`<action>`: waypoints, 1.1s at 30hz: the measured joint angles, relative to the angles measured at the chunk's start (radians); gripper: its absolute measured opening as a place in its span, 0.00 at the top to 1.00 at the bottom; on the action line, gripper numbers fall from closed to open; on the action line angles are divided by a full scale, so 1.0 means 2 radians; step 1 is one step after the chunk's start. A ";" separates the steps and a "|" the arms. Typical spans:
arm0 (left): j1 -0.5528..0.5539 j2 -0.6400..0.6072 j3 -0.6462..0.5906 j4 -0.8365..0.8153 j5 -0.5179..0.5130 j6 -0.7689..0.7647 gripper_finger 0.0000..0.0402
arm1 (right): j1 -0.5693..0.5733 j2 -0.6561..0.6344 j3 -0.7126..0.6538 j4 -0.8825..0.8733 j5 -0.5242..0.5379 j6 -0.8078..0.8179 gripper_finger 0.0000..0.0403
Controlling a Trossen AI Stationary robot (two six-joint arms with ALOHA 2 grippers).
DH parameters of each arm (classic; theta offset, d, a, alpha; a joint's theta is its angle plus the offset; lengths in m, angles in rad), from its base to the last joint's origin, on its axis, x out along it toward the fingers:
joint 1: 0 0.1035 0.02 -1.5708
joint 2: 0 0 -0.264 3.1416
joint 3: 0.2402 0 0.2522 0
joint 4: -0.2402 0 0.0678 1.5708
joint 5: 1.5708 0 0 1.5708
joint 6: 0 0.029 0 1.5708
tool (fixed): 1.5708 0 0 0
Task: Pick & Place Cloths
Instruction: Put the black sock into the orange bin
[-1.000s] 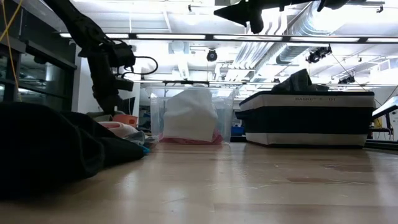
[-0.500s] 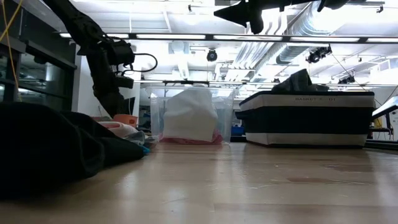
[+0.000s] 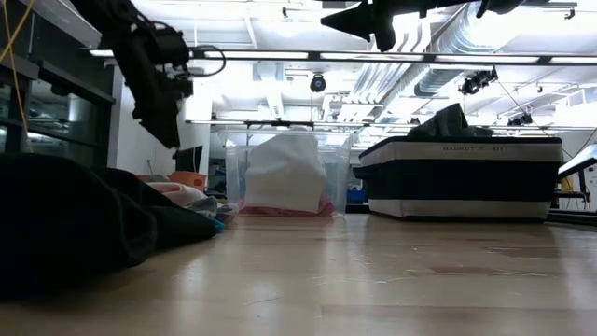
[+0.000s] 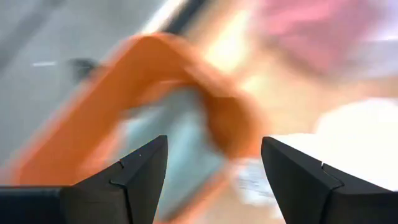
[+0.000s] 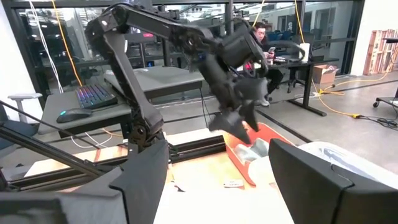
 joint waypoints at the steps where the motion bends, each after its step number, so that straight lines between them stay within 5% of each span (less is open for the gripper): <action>1: -0.002 -0.008 0.002 -0.015 0.040 -0.002 0.37 | 0.000 0.000 0.000 0.000 0.000 0.000 0.33; 7: -0.071 -0.037 0.003 -0.080 0.172 0.014 0.41 | 0.000 0.000 0.000 -0.006 0.000 0.003 0.33; 21: -0.348 -0.039 0.003 -0.079 0.175 0.065 0.48 | 0.000 0.000 0.000 -0.037 0.000 0.026 0.33; 33: -0.494 -0.039 0.003 0.004 0.127 0.103 0.48 | 0.000 0.000 0.000 -0.038 -0.003 0.044 0.33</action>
